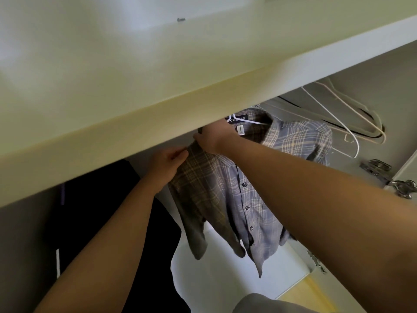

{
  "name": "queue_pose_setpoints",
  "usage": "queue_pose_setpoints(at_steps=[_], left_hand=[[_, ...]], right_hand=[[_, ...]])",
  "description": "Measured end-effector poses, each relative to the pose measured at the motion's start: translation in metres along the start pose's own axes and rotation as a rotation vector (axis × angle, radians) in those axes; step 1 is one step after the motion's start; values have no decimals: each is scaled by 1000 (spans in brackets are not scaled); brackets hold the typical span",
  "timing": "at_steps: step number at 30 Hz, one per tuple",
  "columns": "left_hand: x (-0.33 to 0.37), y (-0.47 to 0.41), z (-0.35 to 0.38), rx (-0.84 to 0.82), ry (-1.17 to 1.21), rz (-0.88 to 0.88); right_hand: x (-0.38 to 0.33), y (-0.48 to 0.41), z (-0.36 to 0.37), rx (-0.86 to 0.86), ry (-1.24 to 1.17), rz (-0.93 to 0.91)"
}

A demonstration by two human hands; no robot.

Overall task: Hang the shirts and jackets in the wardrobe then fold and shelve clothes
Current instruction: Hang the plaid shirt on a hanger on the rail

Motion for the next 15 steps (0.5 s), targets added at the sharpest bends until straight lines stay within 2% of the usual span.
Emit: queue_pose_setpoints(at_steps=[2,4,9,11,13,15], left_hand=[[3,1,1,81,-76,76],[1,1,2,150,-110,93],[-3,-7,0,195,-106,29],[3,-8,3,183,-72,11],[16,-7,6,181,-9,21],[36,-4,12,183,24,77]], right_hand=[[-2,5,-4,0,26,-29],[-1,13,-12,102,88,-48],[22,44,-52,670,106,-215],[45,51,-66,821,78,-176],[71,53,-74,858,81,-76],[96,50,-74,776,92,12]])
Point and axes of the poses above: each hand's wrist, its own y-axis away from the middle knuckle, its own z-axis out of the palm, x = y × z, the point moved 6 cm from there along -y, towards the middle knuckle, and after that the axes turned 15 degrees about x, right-handed, at the moved point
